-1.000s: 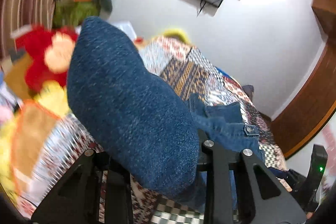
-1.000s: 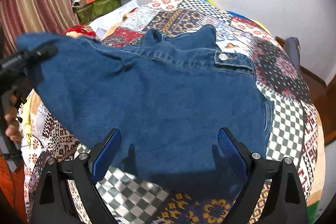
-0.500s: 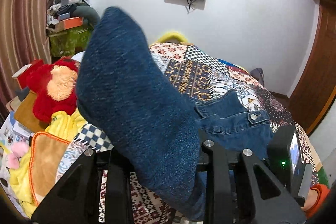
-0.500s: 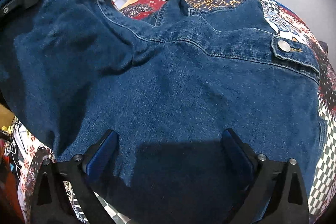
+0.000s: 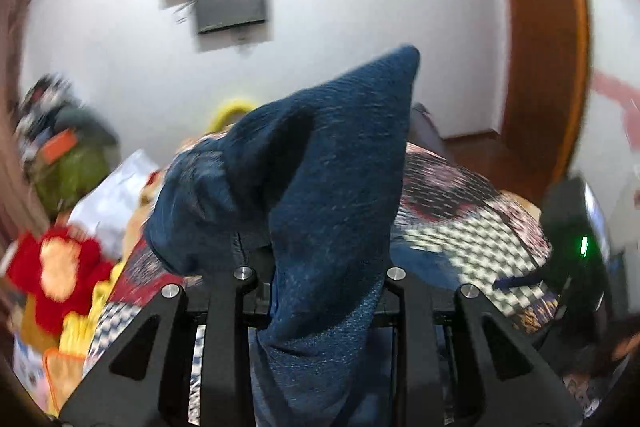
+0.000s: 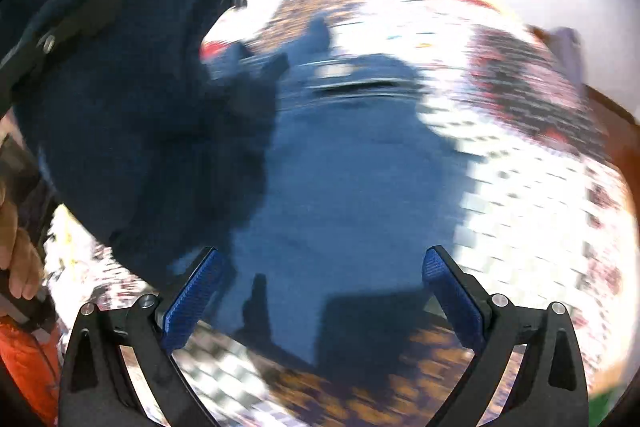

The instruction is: Fold large clothes

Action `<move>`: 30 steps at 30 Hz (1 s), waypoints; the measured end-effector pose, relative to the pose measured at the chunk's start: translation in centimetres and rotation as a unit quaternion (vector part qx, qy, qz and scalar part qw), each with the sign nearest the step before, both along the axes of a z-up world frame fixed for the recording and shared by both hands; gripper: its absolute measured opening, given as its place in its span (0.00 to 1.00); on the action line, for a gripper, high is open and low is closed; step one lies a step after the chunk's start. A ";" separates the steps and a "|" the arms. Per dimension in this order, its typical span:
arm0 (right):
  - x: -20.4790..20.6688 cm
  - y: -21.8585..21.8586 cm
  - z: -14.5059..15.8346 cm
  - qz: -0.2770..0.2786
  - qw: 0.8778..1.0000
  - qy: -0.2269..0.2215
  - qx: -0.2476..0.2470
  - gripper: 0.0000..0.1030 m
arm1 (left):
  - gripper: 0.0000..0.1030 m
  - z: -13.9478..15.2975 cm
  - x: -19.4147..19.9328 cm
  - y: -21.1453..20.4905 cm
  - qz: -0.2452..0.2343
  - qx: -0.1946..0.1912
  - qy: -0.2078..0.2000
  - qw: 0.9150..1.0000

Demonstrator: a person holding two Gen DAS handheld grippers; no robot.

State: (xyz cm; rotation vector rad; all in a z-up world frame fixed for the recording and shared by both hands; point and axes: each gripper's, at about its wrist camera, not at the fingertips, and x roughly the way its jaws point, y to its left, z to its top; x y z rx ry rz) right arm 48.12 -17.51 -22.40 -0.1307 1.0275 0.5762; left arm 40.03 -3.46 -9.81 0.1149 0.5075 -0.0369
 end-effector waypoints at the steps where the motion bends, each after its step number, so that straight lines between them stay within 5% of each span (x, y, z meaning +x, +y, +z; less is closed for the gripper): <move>1: 0.0 -1.5 0.3 -0.016 1.000 -0.005 -0.005 0.98 | 0.27 -0.4 0.1 -1.6 -0.020 0.010 0.004 1.000; 9: -1.1 -12.2 1.8 -0.123 0.992 -0.006 0.005 0.98 | 0.27 -7.0 0.2 -10.4 -0.129 0.086 0.099 0.983; 17: -3.2 -14.7 2.6 -0.135 0.991 -0.022 0.007 0.98 | 0.28 -11.2 -2.7 -11.4 -0.139 0.158 0.148 0.967; 27: -4.4 -13.0 4.2 -0.107 0.993 -0.040 0.016 0.98 | 0.36 -9.6 -4.1 -7.8 -0.110 0.083 0.180 0.974; 30: -4.6 -12.0 5.3 -0.096 0.994 -0.053 0.026 0.98 | 0.50 -9.3 -4.3 -7.0 -0.118 0.045 0.194 0.973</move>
